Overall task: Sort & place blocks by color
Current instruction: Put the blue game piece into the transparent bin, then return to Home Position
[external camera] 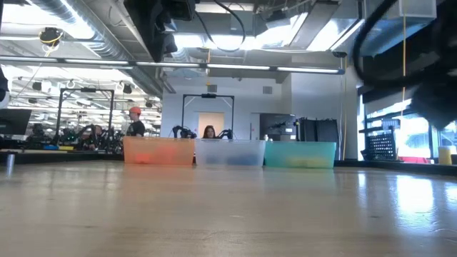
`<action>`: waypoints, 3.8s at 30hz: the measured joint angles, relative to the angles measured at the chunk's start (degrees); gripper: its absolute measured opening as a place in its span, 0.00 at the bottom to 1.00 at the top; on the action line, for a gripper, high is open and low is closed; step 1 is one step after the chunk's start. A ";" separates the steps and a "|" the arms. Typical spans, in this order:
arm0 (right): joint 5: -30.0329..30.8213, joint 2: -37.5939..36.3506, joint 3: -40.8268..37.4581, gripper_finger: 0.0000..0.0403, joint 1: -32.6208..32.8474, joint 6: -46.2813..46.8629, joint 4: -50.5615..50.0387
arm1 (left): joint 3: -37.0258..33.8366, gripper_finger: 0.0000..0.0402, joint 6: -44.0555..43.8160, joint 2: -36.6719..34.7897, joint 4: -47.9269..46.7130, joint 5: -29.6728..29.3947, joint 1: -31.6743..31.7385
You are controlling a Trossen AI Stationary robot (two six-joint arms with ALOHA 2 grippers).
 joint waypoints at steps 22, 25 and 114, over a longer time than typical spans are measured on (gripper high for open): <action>25.48 0.36 27.86 0.35 -27.43 -21.58 -28.38 | 0.04 0.50 1.60 -4.73 -0.22 -17.16 3.22; 29.89 0.31 32.35 0.35 -32.18 -26.10 -28.06 | 0.04 0.50 1.62 -6.79 0.30 -17.14 5.06; 26.33 -7.61 61.50 0.00 -58.47 -68.10 -38.22 | -3.73 0.00 -9.40 -35.45 2.67 -24.25 15.93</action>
